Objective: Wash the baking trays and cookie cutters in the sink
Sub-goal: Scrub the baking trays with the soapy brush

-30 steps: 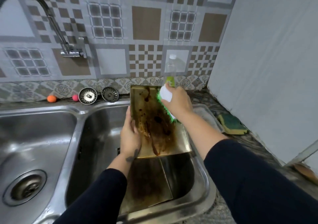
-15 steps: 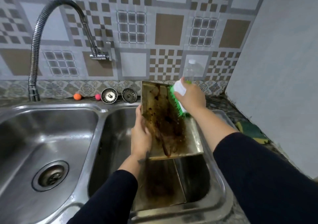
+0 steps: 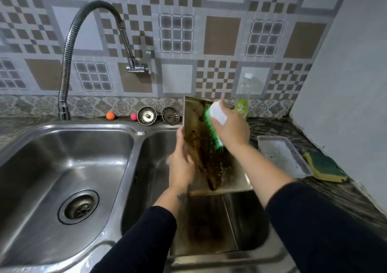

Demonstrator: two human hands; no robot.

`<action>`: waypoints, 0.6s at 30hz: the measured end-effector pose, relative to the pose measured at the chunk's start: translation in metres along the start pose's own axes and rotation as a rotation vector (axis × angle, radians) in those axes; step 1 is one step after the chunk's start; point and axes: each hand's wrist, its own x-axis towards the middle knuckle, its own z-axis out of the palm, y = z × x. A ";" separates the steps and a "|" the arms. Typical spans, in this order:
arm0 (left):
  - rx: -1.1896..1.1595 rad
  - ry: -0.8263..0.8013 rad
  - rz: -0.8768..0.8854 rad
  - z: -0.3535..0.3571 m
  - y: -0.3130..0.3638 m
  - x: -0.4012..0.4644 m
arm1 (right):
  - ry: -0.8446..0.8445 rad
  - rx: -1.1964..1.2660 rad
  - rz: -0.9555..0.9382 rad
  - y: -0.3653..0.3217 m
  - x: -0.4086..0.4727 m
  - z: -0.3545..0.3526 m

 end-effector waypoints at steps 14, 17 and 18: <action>0.022 0.080 0.009 -0.022 -0.005 0.010 | -0.087 0.073 -0.183 0.000 -0.060 0.019; 0.037 -0.010 0.013 -0.007 0.003 0.005 | 0.011 0.072 -0.093 -0.009 0.003 0.007; 0.029 -0.005 0.015 -0.003 0.005 0.004 | 0.021 0.083 -0.092 -0.015 0.015 0.006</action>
